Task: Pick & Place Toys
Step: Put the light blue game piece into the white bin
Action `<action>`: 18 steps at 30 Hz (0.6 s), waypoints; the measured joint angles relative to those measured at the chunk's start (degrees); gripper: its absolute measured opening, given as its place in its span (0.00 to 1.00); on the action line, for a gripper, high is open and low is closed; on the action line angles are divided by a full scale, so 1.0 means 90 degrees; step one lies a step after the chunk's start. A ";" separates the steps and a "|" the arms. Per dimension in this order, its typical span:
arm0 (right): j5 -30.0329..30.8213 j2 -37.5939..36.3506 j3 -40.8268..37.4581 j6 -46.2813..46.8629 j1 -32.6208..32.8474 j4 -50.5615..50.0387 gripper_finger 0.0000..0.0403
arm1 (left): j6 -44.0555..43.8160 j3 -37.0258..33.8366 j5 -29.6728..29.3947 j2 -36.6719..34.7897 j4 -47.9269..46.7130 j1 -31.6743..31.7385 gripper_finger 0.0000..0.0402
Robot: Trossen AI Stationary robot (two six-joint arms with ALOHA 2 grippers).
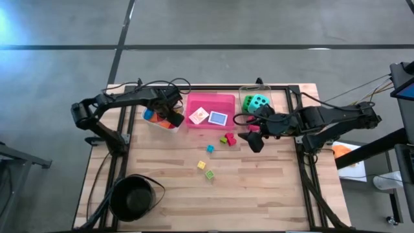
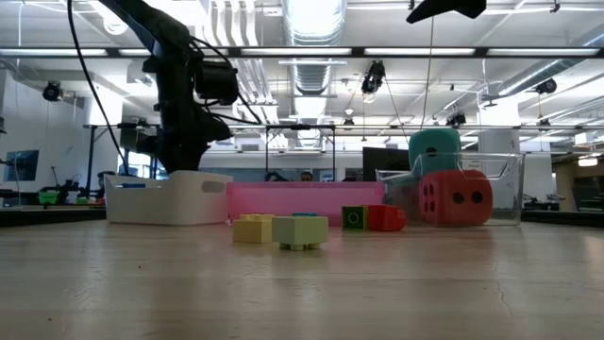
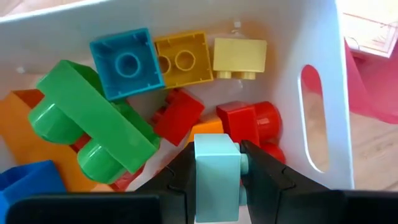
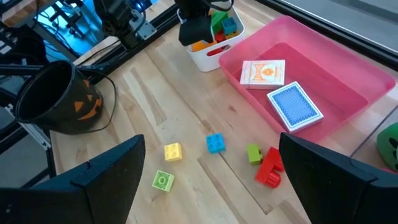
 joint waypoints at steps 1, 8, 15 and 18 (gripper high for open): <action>0.0000 0.0000 -0.0013 -0.0006 0.0001 -0.0002 0.90 | -0.0039 -0.0001 0.0002 0.0000 0.0000 0.0000 0.23; 0.0000 0.0000 -0.0097 -0.0051 0.0001 0.0003 0.90 | -0.0292 -0.0208 0.0019 0.0002 0.0043 -0.0005 0.23; -0.0010 0.0000 -0.0200 -0.0048 0.0001 0.0015 0.90 | -0.0447 -0.0333 0.0017 0.0005 0.0146 -0.0005 0.23; -0.0024 0.0000 -0.0231 0.0009 0.0000 0.0008 0.90 | -0.0448 -0.0333 0.0019 0.0005 0.0211 -0.0005 0.23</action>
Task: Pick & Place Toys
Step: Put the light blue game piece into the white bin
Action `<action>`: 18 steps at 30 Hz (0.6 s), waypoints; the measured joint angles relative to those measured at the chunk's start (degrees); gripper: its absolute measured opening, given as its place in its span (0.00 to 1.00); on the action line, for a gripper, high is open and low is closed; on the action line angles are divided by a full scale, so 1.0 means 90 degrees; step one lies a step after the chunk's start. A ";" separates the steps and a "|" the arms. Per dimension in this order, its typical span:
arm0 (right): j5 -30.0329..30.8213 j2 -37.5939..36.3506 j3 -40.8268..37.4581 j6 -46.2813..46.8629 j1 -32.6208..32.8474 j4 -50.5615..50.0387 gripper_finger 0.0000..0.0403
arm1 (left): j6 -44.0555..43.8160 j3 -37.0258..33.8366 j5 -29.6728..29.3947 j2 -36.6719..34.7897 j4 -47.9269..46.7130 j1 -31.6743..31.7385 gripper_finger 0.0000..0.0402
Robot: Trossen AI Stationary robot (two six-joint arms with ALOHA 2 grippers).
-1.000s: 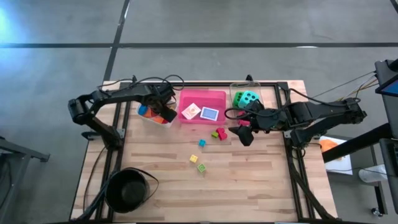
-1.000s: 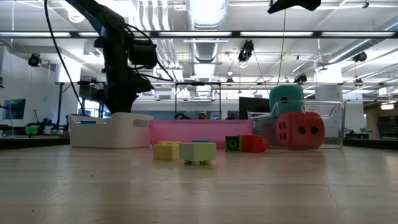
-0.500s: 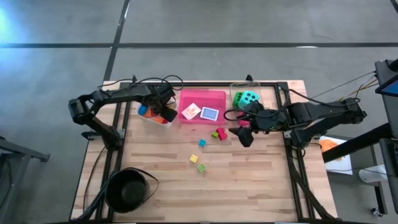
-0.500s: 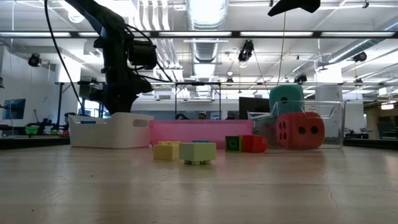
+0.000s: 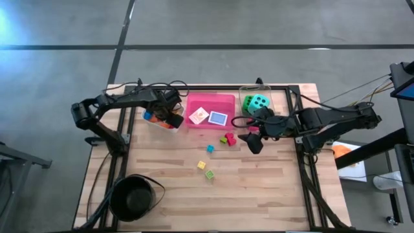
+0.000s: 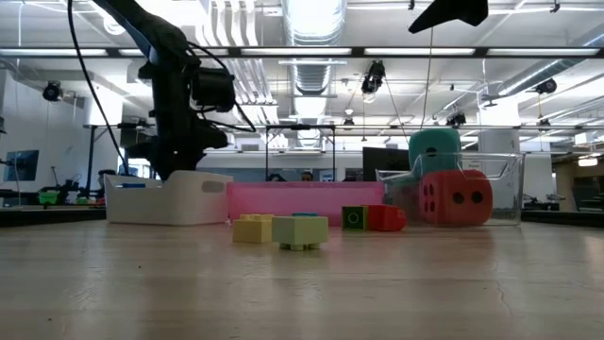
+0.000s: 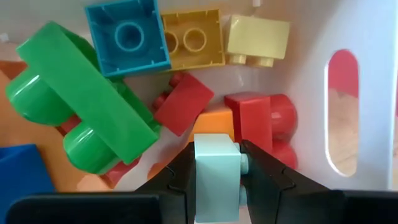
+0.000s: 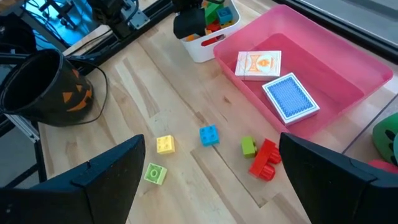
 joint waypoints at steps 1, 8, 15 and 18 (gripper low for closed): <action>-0.0006 0.0000 -0.0008 0.0000 -0.0001 0.0000 0.90 | 0.0001 -0.0005 -0.0001 0.0000 0.0036 0.0000 0.23; -0.0041 0.0000 -0.0021 0.0020 0.0001 0.0081 0.90 | -0.0024 -0.0083 -0.0002 0.0000 0.0134 0.0000 0.23; -0.0046 0.0000 -0.0021 0.0020 -0.0001 0.0204 0.90 | -0.0106 -0.0083 0.0003 0.0000 0.0129 0.0000 0.23; -0.0046 0.0000 -0.0021 0.0020 0.0001 0.0204 0.90 | -0.0305 -0.0083 0.0057 0.0000 0.0122 0.0000 0.25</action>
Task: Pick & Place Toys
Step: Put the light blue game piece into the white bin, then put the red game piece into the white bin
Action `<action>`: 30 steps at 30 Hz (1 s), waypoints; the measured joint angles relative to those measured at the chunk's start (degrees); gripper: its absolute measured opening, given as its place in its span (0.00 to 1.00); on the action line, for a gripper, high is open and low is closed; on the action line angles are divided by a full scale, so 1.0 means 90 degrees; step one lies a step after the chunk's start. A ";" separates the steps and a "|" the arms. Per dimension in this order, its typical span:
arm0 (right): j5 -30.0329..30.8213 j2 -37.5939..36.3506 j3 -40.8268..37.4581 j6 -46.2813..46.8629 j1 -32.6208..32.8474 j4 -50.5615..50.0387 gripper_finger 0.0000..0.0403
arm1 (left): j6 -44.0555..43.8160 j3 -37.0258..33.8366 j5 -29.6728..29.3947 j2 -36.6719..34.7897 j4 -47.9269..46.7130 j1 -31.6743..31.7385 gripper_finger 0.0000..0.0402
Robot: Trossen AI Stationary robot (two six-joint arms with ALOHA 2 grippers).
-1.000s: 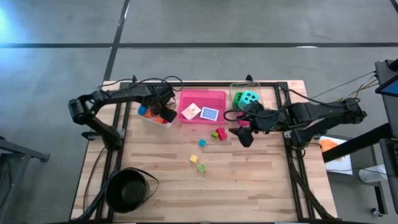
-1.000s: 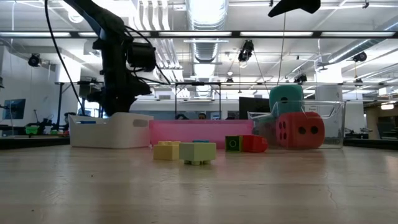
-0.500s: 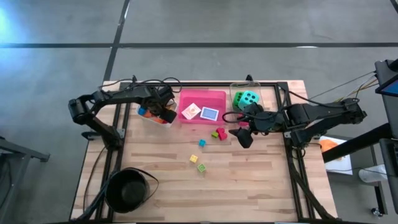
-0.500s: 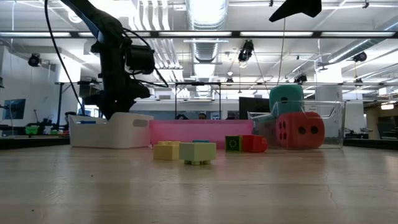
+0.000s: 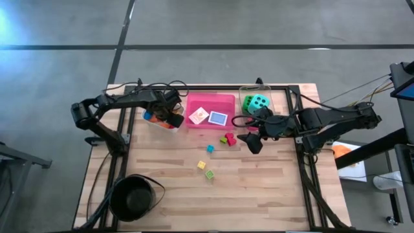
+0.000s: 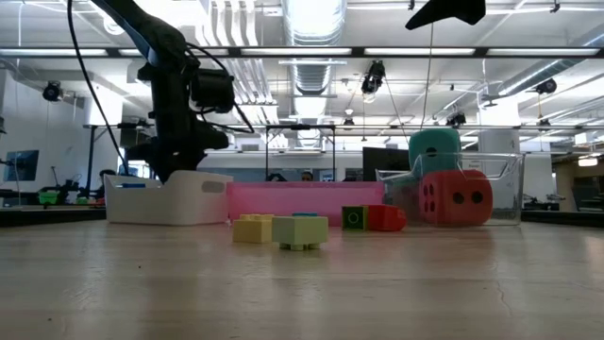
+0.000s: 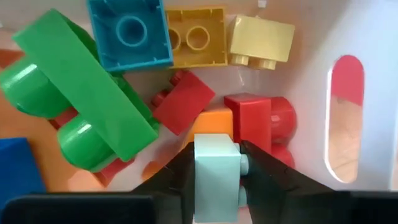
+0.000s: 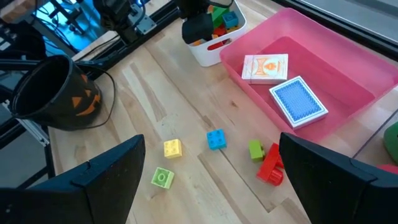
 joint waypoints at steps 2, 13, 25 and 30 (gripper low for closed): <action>-0.0072 0.0000 0.0000 -0.0001 -0.0002 0.0000 0.90 | -0.0043 0.0000 0.0167 0.0000 -0.0002 0.0002 0.34; -0.0146 0.0000 0.0000 0.0049 0.0000 0.0002 0.90 | 0.0120 0.0063 0.0304 -0.0003 -0.0105 0.0002 0.70; -0.0103 0.0000 -0.0027 0.0106 -0.0006 -0.0024 0.90 | 0.0404 0.1343 0.0303 -0.0032 -0.1259 -0.0090 0.75; -0.0102 0.0000 -0.0117 0.0542 -0.0289 -0.0294 0.90 | 0.0795 0.1979 0.0304 -0.0069 -0.1794 -0.0493 0.75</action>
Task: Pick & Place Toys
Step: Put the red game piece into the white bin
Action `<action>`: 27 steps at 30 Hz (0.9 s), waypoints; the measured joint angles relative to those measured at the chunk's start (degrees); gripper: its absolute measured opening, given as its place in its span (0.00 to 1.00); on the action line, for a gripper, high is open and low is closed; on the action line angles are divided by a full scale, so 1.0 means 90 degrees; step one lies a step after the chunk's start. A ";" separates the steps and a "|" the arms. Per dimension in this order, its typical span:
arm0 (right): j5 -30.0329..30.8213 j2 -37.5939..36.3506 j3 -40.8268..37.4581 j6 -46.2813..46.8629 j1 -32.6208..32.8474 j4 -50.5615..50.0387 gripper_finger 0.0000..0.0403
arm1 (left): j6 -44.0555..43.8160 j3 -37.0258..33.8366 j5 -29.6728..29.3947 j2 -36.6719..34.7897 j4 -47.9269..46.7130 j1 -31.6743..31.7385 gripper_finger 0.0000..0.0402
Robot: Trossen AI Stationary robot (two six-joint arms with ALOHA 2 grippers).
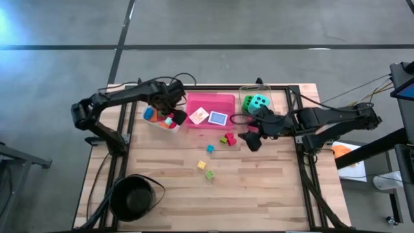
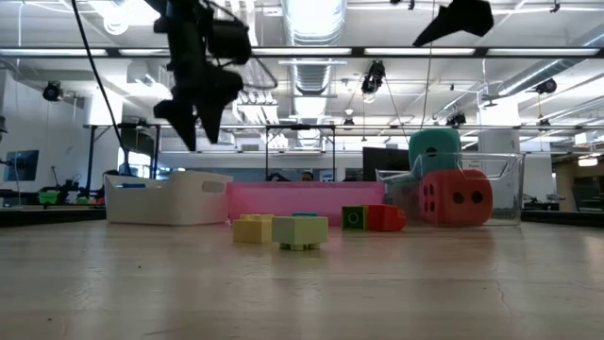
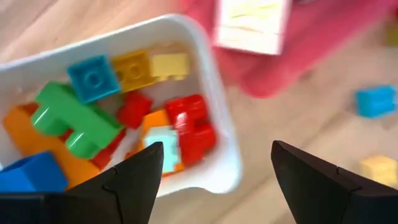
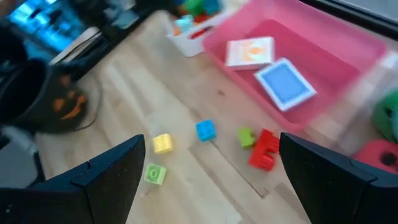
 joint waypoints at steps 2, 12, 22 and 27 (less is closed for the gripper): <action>0.0002 -0.0002 -0.0009 0.0235 -0.0211 -0.0123 0.90 | 0.0116 0.0162 0.0002 -0.0075 0.0006 -0.0253 0.75; -0.0457 0.0364 0.0008 0.0458 -0.0580 -0.0347 0.89 | -0.0166 0.0391 0.0021 -0.0619 0.0049 -0.1226 0.75; -0.0889 0.1675 0.0130 0.0484 -0.0616 -0.0470 0.71 | -0.0340 -0.0118 0.0459 -0.1685 0.1059 -0.1693 0.75; -0.1116 0.2260 0.0327 0.0402 -0.0666 -0.0462 0.65 | -0.0373 -0.0434 0.0450 -0.2095 0.1329 -0.1688 0.75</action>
